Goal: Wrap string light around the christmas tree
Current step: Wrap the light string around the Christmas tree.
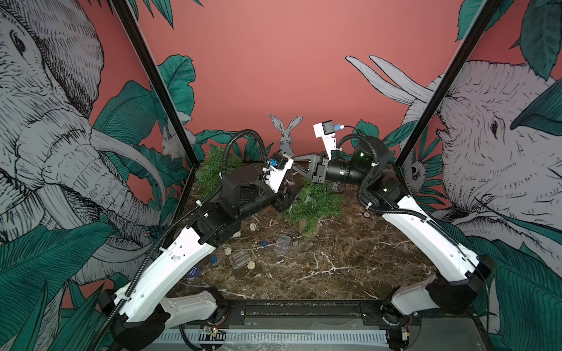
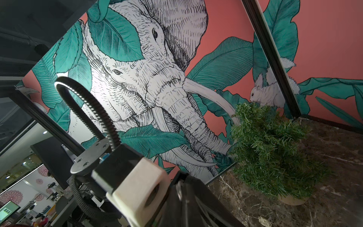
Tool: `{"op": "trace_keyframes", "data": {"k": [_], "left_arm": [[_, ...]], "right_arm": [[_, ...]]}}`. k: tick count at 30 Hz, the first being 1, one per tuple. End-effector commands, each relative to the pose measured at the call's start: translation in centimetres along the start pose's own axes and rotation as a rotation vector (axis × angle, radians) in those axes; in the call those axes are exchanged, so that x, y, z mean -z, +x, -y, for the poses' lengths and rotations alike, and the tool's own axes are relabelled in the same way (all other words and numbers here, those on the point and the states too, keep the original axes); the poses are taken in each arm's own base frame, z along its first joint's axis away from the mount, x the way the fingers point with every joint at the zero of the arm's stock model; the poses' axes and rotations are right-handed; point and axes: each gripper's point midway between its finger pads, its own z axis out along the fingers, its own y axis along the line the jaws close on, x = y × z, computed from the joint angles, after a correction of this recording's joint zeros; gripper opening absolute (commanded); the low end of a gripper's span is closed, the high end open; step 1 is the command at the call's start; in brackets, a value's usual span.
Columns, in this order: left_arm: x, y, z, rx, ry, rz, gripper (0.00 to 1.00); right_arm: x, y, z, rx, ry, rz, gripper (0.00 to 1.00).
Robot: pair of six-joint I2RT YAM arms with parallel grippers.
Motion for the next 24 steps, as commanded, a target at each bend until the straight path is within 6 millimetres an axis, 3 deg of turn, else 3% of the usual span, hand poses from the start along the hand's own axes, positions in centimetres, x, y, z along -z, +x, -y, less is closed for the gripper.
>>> {"op": "trace_keyframes", "data": {"k": [1,3,4,6,8,11,14,17,19,24], "left_arm": [[-0.9,-2.4,1.6,0.020,0.102,0.096,0.55],[-1.2,-2.5,2.0,0.022,0.131,0.110,0.50],[-1.3,-2.3,1.9,0.020,0.126,0.102,0.41],[-1.5,-1.8,1.2,0.009,0.083,0.065,0.12],[-1.1,-1.6,0.6,-0.001,0.044,0.045,0.00],[0.2,-1.9,0.1,0.002,0.013,0.040,0.00],[1.5,-2.5,0.4,0.017,0.022,0.047,0.00],[2.6,-2.9,0.5,0.020,0.018,0.047,0.00],[3.5,-3.5,0.7,0.015,0.021,0.058,0.00],[5.5,-5.1,1.1,0.000,0.028,0.078,0.00]], "right_arm": [[0.5,-1.6,-2.8,0.045,-0.070,0.046,0.00],[0.5,-1.5,-2.7,0.046,-0.066,0.045,0.00],[0.6,-1.5,-2.8,0.048,-0.067,0.043,0.00],[0.8,-1.4,-2.8,0.059,-0.057,0.040,0.00],[1.2,-1.0,-2.5,0.083,-0.028,0.027,0.00],[2.5,0.2,-0.7,0.136,0.081,-0.009,0.04],[5.1,1.7,1.5,0.170,0.196,-0.045,0.30],[8.6,2.9,3.7,0.133,0.286,-0.023,0.43],[10.9,4.3,5.5,0.090,0.354,-0.016,0.47],[14.9,12.0,10.7,0.022,0.543,-0.119,0.58]]}}
